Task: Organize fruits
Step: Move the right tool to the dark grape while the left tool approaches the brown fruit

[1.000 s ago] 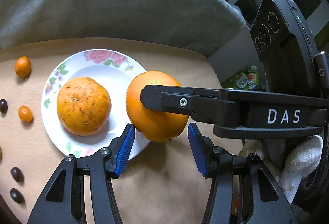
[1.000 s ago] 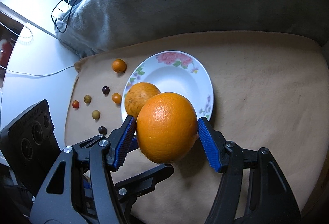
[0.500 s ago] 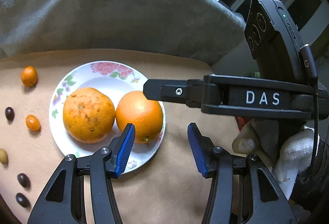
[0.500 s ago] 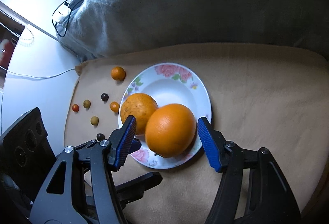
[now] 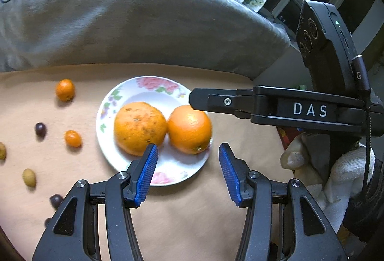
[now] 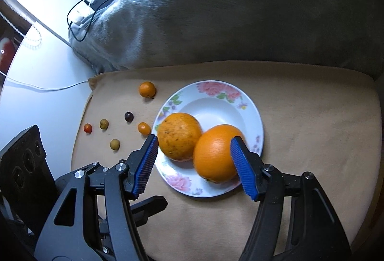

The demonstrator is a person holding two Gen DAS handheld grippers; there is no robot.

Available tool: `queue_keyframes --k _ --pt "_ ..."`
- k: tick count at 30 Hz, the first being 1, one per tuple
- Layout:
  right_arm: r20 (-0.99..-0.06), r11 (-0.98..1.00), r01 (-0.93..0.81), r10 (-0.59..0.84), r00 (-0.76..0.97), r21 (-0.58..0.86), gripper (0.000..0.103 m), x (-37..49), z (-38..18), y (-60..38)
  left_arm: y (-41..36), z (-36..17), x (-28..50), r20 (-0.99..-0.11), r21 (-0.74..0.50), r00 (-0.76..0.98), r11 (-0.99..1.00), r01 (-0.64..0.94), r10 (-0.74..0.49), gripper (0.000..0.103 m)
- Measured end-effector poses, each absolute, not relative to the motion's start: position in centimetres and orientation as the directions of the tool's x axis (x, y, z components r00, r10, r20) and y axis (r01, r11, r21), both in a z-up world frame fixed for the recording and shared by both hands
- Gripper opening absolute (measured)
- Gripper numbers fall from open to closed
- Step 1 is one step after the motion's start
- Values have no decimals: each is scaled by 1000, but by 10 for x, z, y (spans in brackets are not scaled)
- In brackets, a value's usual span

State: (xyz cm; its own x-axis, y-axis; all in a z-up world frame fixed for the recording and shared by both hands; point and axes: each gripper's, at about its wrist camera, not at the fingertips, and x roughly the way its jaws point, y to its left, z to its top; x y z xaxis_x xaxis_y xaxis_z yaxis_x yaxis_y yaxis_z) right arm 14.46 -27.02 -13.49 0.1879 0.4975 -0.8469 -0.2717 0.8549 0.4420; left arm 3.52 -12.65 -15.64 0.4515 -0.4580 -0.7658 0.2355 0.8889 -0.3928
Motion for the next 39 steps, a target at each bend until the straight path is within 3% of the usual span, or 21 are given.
queue_keyframes --k 18,39 --pt "-879 840 -434 439 188 326 66 129 -124 -179 -11 -168 21 -810 -348 493 937 35 -319 51" --pt "-904 735 -608 423 66 300 66 145 -164 -68 112 -212 24 -868 -263 480 937 -228 -127 51"
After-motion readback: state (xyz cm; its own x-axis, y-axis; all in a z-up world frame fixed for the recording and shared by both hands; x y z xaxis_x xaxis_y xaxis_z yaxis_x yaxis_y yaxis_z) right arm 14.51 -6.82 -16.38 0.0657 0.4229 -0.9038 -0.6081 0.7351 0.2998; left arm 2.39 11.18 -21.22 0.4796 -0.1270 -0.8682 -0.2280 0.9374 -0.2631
